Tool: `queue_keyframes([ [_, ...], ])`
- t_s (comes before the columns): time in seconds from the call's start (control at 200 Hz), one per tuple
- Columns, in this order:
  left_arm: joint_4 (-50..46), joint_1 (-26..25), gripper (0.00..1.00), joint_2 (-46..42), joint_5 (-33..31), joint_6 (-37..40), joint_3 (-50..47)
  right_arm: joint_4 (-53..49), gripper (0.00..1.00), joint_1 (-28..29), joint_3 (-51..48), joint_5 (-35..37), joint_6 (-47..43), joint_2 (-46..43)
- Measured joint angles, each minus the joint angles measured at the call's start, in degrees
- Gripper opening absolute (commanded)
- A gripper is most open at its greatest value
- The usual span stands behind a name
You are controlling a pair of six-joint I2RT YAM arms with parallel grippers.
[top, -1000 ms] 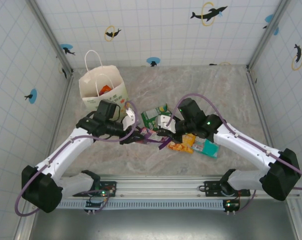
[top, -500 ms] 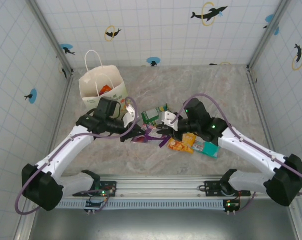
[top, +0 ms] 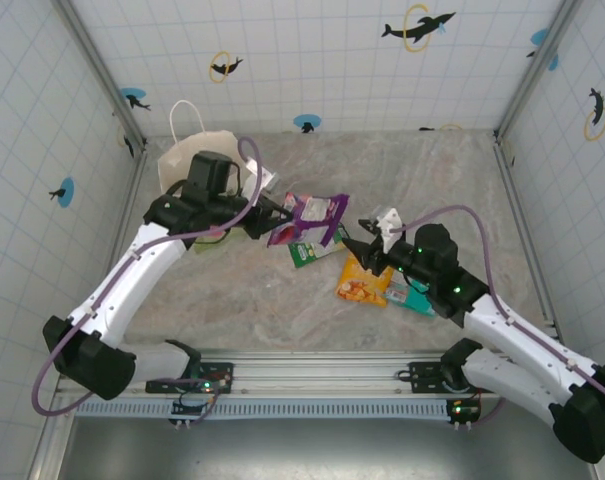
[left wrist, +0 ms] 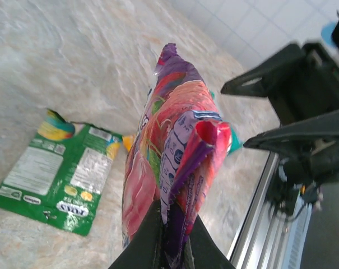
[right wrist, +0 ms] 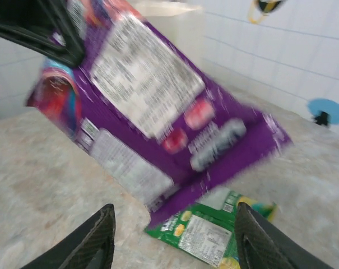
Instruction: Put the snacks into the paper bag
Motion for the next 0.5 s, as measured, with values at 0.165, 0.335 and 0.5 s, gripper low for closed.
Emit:
queue_keyframes([
  [0.165,1.18,1.31,0.00,1.18,-3.72,-9.16,5.31,4.15,0.61,-0.72,-3.85,7.28,9.03,-3.78],
  [0.335,3.96,6.84,0.00,1.42,-5.57,-18.97,7.43,6.29,0.61,-0.79,-6.45,11.65,15.15,-5.44],
  [0.5,2.95,8.79,0.00,4.35,-8.79,-25.57,15.02,6.34,0.61,-0.79,-6.47,12.85,18.73,-4.83],
])
